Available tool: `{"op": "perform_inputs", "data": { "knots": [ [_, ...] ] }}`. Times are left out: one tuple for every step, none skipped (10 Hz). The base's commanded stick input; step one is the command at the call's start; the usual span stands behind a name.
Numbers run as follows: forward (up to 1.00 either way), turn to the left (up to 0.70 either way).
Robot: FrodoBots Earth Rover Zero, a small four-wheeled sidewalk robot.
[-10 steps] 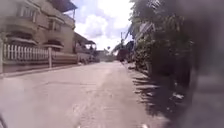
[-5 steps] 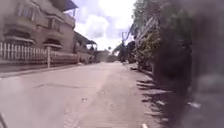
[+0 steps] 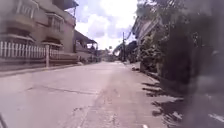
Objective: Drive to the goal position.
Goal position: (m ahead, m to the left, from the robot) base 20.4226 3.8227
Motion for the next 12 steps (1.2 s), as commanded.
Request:
{"op": "perform_inputs", "data": {
  "knots": [
    [0.70, -0.25],
    [0.70, -0.13],
    [0.70, -0.02],
    [0.70, 0.00],
    [0.70, 0.00],
    [0.70, 0.00],
    [0.70, 0.00],
    [0.70, 0.00],
    [0.70, 0.00],
    [0.70, 0.00],
    [0.70, 0.00],
    [0.70, 0.02]
  ]
}}
